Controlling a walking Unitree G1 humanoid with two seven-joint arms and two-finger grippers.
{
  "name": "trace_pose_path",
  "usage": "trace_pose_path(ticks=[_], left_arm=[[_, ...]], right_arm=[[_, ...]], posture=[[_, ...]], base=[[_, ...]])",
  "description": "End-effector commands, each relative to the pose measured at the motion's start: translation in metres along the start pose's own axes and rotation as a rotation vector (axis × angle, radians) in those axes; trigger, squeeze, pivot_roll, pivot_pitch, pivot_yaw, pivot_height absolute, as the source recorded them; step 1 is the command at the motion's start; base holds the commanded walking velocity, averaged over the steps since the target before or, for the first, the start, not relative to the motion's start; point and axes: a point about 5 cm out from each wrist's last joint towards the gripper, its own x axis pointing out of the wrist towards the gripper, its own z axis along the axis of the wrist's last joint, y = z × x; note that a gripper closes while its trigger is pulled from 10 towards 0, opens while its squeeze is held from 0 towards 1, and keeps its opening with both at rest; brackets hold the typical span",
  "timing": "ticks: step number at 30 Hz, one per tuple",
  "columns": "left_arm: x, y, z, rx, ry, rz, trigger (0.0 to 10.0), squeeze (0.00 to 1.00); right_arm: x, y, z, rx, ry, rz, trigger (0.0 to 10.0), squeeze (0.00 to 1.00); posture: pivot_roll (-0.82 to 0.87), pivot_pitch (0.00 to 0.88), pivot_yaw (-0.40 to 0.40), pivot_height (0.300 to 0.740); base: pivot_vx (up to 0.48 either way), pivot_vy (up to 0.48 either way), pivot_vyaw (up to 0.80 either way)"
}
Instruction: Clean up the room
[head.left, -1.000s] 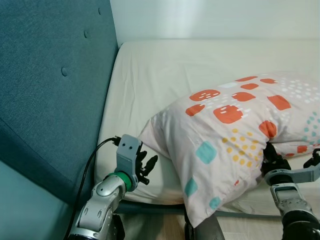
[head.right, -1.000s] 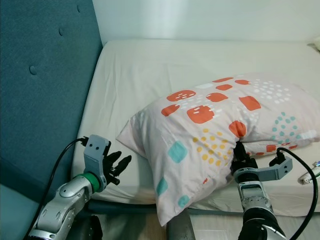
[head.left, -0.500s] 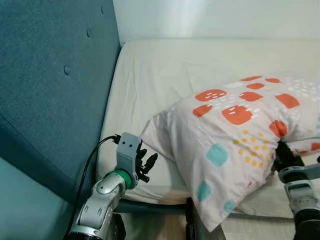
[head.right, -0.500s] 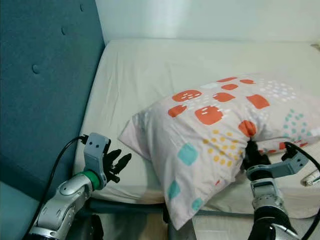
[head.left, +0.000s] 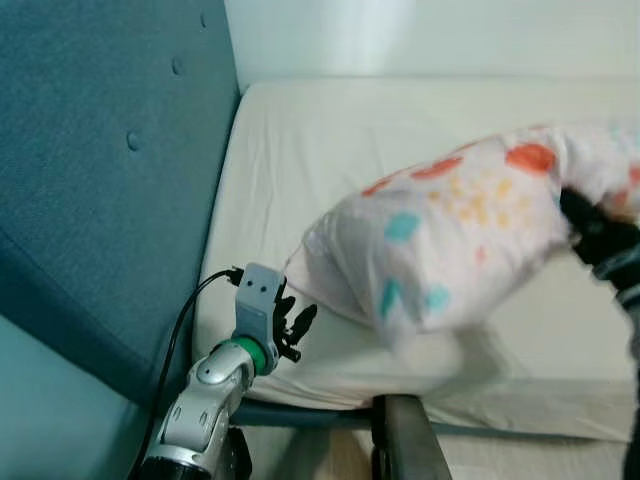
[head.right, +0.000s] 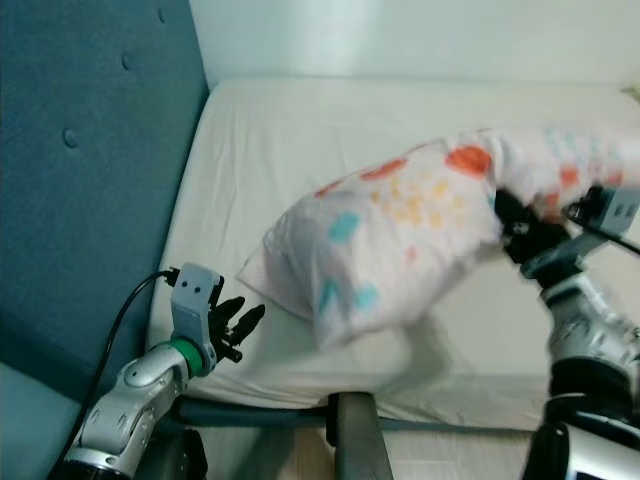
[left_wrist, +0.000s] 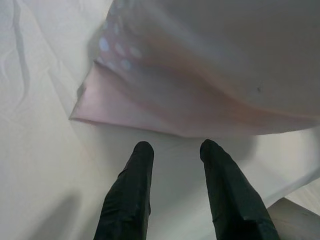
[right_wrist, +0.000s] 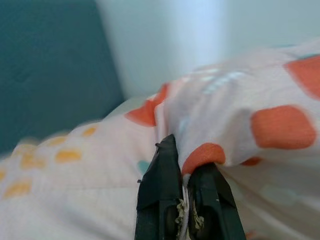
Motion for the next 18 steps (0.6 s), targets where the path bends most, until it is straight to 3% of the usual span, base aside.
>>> trace_pose_path(ticks=[1,3,7,9,10,11,16,18], left_arm=[[-0.001,0.001,-0.006,-0.018,0.011,-0.001,10.0,0.0],[-0.001,0.006,-0.002,-0.025,0.0,0.012,10.0,0.0],[-0.001,0.011,0.0,-0.029,-0.01,0.025,10.0,0.0],[-0.003,0.02,0.008,-0.028,-0.039,0.039,10.0,0.0],[-0.003,0.02,0.008,-0.028,-0.039,0.039,10.0,0.0],[-0.007,0.025,0.017,-0.014,-0.076,0.016,10.0,0.0],[-0.011,0.021,0.031,-0.003,-0.131,-0.051,10.0,0.0],[-0.014,0.016,0.05,-0.019,-0.208,-0.091,10.0,0.0]], right_arm=[[-0.002,0.007,0.021,-0.121,0.06,0.151,0.0,0.0],[-0.011,0.002,0.033,-0.269,0.176,0.204,0.0,0.0],[-0.015,-0.003,0.039,-0.348,0.227,0.199,0.0,0.0],[-0.017,-0.015,0.051,-0.445,0.25,0.145,0.0,0.0],[-0.017,-0.015,0.051,-0.445,0.25,0.145,0.0,0.0],[-0.013,-0.021,0.066,-0.505,0.238,0.101,0.0,0.0],[-0.003,-0.017,0.077,-0.493,0.186,0.106,0.0,0.0],[0.011,-0.009,0.086,-0.439,0.109,0.127,0.0,0.0]], posture=[[-0.13,0.17,0.083,0.571],[-0.14,0.17,0.078,0.571],[-0.15,0.17,0.077,0.571],[-0.16,0.171,0.075,0.571],[-0.16,0.171,0.075,0.571],[-0.16,0.171,0.073,0.571],[-0.15,0.17,0.072,0.571],[-0.14,0.168,0.07,0.571]], base=[[0.0,0.0,0.0],[0.0,0.0,0.0],[0.0,0.0,0.0],[0.0,0.0,0.0],[0.0,0.0,0.0],[0.0,0.0,0.0],[0.0,0.0,0.0],[0.0,0.0,0.0]])
